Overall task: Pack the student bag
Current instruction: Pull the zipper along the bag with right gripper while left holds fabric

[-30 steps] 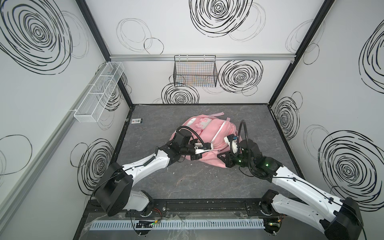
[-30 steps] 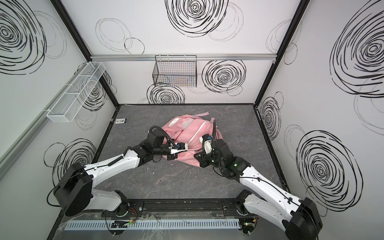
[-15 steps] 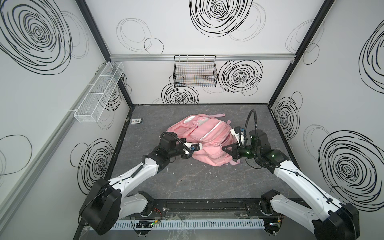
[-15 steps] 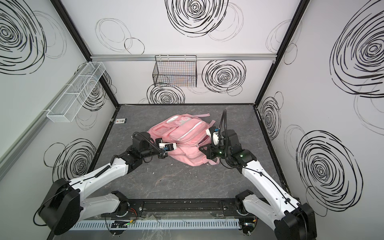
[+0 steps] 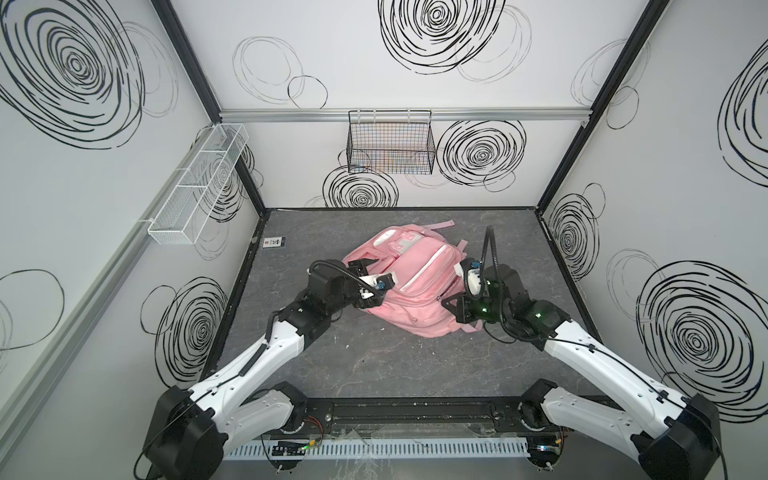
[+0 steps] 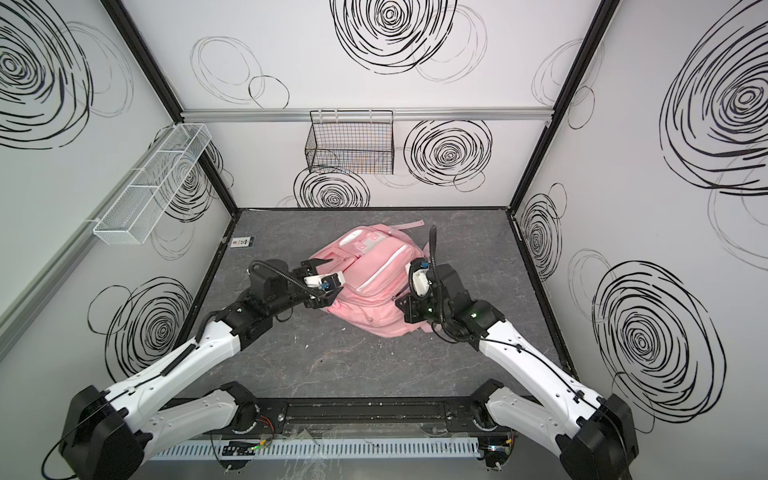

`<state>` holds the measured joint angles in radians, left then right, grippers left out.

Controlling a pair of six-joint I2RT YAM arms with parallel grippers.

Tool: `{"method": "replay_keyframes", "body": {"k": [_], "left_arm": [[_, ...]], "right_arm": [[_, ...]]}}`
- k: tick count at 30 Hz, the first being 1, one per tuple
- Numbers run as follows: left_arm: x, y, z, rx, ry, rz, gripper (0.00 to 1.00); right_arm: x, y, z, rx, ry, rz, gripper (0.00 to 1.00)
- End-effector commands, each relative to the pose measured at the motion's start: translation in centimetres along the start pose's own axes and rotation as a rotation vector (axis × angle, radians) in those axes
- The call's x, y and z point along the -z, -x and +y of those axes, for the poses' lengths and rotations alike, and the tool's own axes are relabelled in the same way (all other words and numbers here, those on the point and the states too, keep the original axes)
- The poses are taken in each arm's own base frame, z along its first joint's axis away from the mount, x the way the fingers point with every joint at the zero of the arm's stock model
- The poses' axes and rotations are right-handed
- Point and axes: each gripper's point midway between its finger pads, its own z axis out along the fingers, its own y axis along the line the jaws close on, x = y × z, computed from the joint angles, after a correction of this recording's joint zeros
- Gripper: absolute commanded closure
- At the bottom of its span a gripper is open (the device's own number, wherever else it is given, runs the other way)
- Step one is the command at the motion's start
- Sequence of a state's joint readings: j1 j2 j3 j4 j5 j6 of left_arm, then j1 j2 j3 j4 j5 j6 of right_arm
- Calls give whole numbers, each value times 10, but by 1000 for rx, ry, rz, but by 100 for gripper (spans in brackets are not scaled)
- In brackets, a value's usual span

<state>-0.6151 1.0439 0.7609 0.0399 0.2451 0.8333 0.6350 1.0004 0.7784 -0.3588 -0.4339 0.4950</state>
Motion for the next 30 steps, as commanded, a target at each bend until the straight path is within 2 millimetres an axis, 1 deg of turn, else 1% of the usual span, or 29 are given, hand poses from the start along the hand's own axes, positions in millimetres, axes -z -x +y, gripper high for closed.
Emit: {"method": "replay_keyframes", "body": {"k": [1, 2, 4, 7, 9, 10, 14, 16, 18, 19, 21, 22, 23, 24, 26, 28, 30], "left_arm": [[-1, 35, -40, 11, -155, -72, 20], [-4, 37, -49, 17, -186, -72, 21], [-14, 25, -64, 43, -240, -37, 24], [-26, 2, -73, 42, -261, 42, 28], [-29, -6, -75, 38, -283, 64, 31], [-31, -8, -73, 46, -283, 66, 33], [-32, -3, -71, 63, -299, 47, 48], [-33, -2, -73, 67, -310, 41, 61], [-34, -4, -76, 69, -319, 52, 71], [-34, -4, -79, 66, -331, 56, 74], [-33, -4, -83, 55, -346, 62, 73], [-32, -1, -85, 49, -351, 55, 67], [-30, 2, -86, 47, -353, 41, 59], [-28, 8, -85, 47, -350, 16, 55], [-24, 19, -81, 61, -331, -35, 53], [-19, 30, -76, 80, -311, -82, 52], [-17, 34, -75, 85, -309, -104, 56]], "right_arm": [[7, 29, 44, -16, 156, -117, 100], [7, 30, 47, -15, 163, -122, 100], [9, 32, 54, -12, 188, -129, 100], [13, 36, 67, -7, 239, -137, 100], [14, 35, 69, -4, 243, -130, 100], [14, 35, 70, -2, 246, -127, 100], [15, 35, 74, -1, 264, -127, 100], [18, 37, 79, -3, 288, -136, 100], [21, 41, 84, -3, 305, -147, 100], [23, 42, 85, 0, 303, -154, 100], [25, 45, 84, 3, 291, -164, 100], [24, 44, 82, 4, 282, -164, 100], [23, 44, 81, 3, 275, -164, 100], [22, 44, 79, 2, 269, -162, 100], [20, 43, 80, 3, 276, -160, 100], [19, 44, 82, 3, 286, -160, 100], [20, 46, 83, 7, 287, -165, 100]]}}
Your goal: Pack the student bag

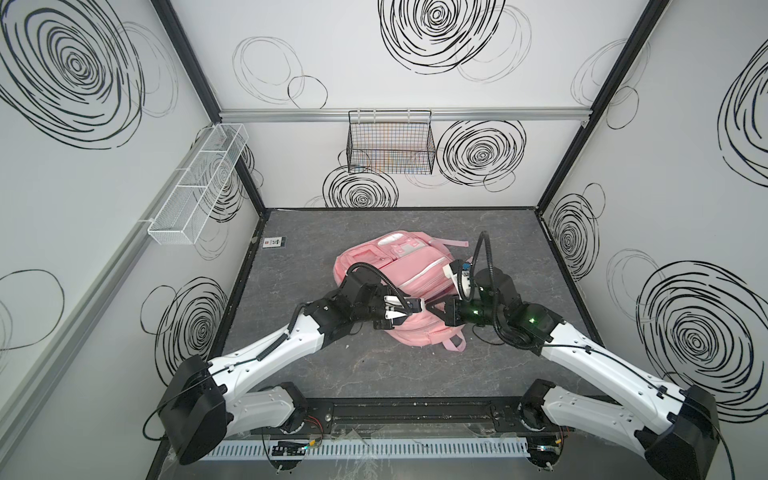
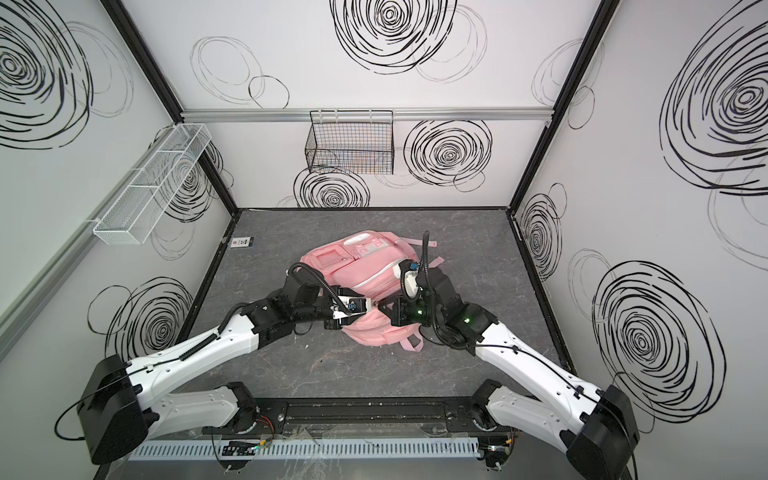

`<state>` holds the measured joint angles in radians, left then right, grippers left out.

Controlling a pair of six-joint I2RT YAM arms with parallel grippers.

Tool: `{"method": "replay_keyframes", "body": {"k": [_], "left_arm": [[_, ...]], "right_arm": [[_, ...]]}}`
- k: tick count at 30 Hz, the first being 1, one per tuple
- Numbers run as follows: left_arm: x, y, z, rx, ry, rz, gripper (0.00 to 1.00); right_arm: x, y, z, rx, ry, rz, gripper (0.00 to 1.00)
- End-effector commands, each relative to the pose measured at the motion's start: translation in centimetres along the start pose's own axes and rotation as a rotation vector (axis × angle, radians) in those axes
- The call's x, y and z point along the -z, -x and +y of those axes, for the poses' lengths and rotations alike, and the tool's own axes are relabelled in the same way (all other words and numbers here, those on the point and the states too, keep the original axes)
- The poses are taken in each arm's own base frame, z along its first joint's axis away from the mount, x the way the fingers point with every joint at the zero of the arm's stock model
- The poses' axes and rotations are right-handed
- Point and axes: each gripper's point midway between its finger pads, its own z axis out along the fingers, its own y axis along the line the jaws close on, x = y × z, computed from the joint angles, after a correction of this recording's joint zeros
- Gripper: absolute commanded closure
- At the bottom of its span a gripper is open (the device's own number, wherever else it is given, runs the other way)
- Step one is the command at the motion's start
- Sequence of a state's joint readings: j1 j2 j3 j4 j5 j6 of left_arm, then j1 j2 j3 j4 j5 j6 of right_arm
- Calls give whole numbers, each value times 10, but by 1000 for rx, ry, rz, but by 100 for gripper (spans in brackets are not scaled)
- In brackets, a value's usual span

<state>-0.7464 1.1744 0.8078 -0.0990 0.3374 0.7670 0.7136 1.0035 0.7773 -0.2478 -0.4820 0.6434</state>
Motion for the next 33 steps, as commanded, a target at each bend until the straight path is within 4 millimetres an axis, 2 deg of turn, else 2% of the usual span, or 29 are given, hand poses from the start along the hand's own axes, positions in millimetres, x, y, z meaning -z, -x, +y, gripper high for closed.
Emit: {"method": "replay_keyframes", "body": {"k": [1, 3, 7, 9, 11, 13, 18, 19, 21, 23, 24, 25, 27, 33], "left_arm": [[8, 26, -2, -5, -4, -115, 59], [7, 27, -4, 4, -21, -113, 64], [3, 23, -11, 26, -55, -104, 68], [-1, 16, -14, 35, -64, -76, 68], [-6, 7, -15, 47, -68, -41, 60], [-12, -2, -15, 56, -66, -6, 58], [-21, -17, -15, 82, -73, 48, 63], [-22, -18, -15, 84, -75, 52, 66], [-22, -20, -13, 88, -66, 58, 67], [-22, -21, -9, 96, -46, 58, 68], [-21, -21, -8, 97, -45, 56, 73], [-20, -22, -7, 96, -46, 57, 80], [-18, -25, -6, 97, -46, 66, 100], [-8, -31, 2, 100, -12, 83, 100]], "right_arm": [[16, 41, 49, 88, 154, -144, 100], [16, 42, 50, 88, 152, -144, 100], [16, 42, 51, 89, 154, -144, 100], [18, 43, 53, 91, 158, -148, 100], [19, 43, 56, 97, 163, -148, 100], [18, 43, 59, 104, 172, -144, 100], [18, 41, 68, 133, 184, -135, 100], [17, 40, 67, 138, 176, -130, 100], [16, 38, 64, 150, 156, -123, 100], [16, 37, 61, 160, 135, -119, 100], [16, 38, 59, 164, 122, -120, 100], [17, 38, 57, 168, 110, -121, 100], [16, 39, 49, 181, 59, -118, 100], [17, 44, -3, 205, -235, -103, 100]]}}
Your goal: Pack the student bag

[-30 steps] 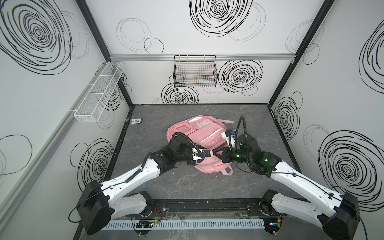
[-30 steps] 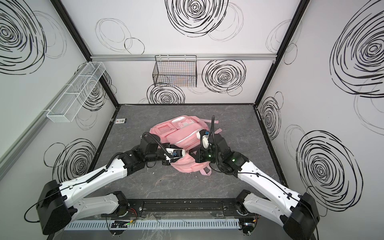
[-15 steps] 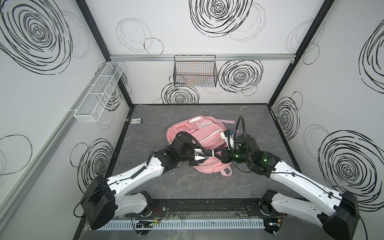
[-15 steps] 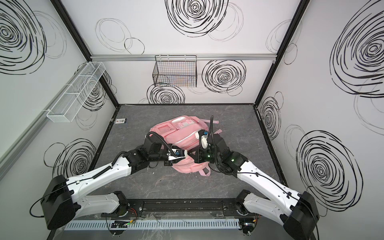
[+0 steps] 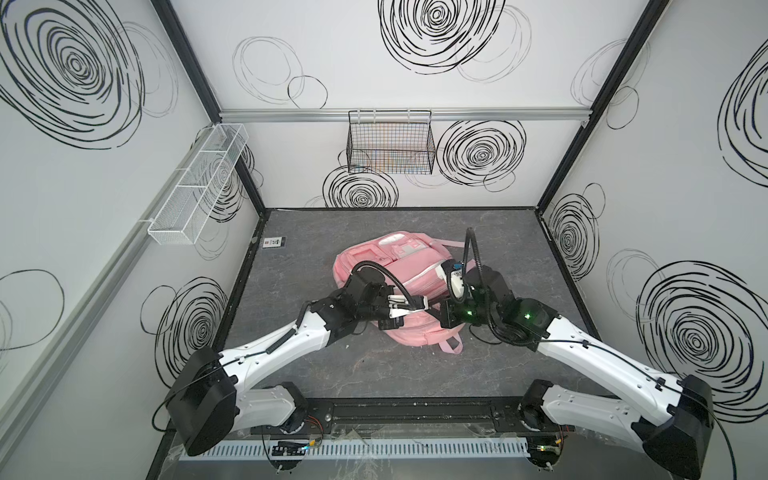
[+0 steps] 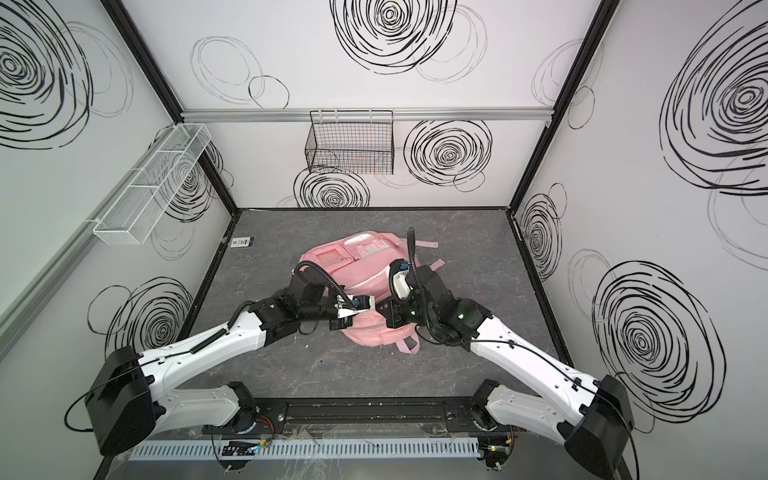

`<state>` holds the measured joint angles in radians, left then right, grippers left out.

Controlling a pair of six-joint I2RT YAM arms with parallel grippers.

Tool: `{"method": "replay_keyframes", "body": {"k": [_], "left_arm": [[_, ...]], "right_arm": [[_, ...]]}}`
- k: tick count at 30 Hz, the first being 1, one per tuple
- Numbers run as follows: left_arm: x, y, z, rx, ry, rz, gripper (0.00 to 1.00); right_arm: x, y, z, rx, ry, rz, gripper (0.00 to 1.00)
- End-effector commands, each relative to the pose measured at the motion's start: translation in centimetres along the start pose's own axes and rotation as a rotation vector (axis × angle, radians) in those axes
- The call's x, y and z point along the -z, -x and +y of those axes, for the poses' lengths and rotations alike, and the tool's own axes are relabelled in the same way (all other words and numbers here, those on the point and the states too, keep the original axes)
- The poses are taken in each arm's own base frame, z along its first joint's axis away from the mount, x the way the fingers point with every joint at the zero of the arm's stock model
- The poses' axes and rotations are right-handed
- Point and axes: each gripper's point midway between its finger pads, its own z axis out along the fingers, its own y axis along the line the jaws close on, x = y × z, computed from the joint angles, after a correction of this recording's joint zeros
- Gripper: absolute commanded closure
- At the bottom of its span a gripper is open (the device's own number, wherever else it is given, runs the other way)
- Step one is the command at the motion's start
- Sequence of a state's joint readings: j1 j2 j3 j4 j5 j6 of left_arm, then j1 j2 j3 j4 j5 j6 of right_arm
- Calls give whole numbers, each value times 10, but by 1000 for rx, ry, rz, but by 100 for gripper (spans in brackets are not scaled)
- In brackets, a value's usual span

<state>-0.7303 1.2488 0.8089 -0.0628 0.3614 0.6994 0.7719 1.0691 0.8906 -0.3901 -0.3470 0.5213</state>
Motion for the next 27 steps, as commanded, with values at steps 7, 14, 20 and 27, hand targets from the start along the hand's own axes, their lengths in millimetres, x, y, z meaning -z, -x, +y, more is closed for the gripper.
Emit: {"method": "replay_keyframes", "body": {"k": [7, 14, 20, 27], "left_arm": [[25, -29, 15, 15, 90, 88, 100], [48, -33, 27, 29, 162, 77, 100], [66, -40, 42, 26, 248, 105, 100], [118, -54, 92, 42, 556, 89, 100]], "right_arm": [[50, 54, -72, 10, -357, -196, 100], [67, 57, -109, -34, -430, -219, 100], [81, 53, -143, -60, -560, -213, 100], [108, 53, -172, -106, -636, -244, 100]]}}
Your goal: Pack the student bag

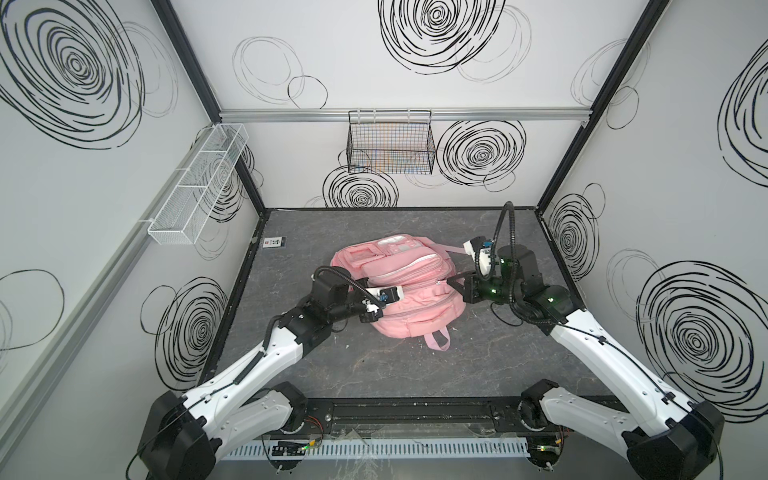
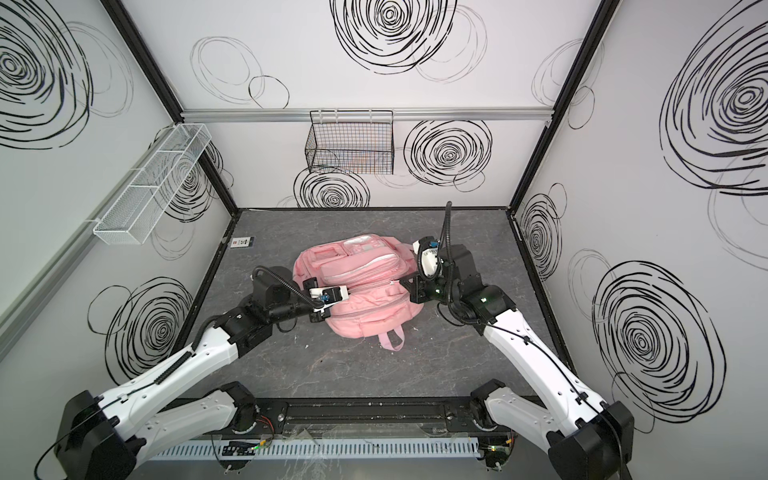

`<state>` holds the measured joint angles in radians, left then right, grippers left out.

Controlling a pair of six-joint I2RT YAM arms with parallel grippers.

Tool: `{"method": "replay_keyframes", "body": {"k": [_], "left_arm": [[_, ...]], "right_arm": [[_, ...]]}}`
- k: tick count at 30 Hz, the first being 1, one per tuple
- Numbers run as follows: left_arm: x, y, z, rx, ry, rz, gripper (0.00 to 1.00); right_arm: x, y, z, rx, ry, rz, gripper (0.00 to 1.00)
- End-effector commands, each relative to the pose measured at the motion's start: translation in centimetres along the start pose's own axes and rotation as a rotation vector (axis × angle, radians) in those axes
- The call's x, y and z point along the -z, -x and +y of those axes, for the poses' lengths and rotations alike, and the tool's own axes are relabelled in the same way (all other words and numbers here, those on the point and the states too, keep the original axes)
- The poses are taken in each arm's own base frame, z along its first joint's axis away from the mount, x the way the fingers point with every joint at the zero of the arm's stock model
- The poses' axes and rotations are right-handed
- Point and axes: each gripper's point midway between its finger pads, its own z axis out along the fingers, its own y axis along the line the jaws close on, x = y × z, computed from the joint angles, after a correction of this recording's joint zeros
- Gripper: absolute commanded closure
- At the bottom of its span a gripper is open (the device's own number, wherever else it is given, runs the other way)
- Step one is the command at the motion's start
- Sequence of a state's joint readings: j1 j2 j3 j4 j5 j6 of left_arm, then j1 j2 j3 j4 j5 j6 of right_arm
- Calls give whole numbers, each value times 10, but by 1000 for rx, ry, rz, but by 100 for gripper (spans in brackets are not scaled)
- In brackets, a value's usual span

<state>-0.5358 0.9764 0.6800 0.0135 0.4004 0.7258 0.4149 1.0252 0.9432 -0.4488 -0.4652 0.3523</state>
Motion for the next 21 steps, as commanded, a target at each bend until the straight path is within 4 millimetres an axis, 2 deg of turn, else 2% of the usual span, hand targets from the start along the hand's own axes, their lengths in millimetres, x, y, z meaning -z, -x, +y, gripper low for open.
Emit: {"method": "replay_keyframes", "body": {"k": [1, 4, 6, 8, 10, 13, 15, 17, 18, 21], "left_arm": [[38, -51, 60, 29, 323, 199, 100], [42, -61, 69, 25, 382, 243, 100], [50, -72, 88, 54, 480, 289, 100], [59, -77, 104, 77, 559, 314, 100], [57, -67, 100, 65, 519, 267, 100], [44, -40, 73, 49, 350, 122, 100], [38, -27, 47, 4, 234, 40, 100], [36, -19, 23, -72, 140, -7, 100], [37, -15, 16, -96, 119, -28, 100], [43, -2, 6, -124, 89, -88, 100]], "right_arm": [[48, 7, -110, -48, -528, -96, 100], [51, 5, -119, -65, -542, -106, 100], [53, 6, -124, -77, -546, -119, 100], [50, 10, -116, -71, -481, -137, 100], [40, 15, -91, -52, -336, -151, 100], [15, 16, -19, 34, 35, -165, 97], [1, 5, 29, 114, 257, -166, 63], [-10, -3, 55, 180, 354, -173, 53], [-16, -5, 61, 216, 376, -182, 48], [-36, -2, 60, 248, 401, -203, 38]]}}
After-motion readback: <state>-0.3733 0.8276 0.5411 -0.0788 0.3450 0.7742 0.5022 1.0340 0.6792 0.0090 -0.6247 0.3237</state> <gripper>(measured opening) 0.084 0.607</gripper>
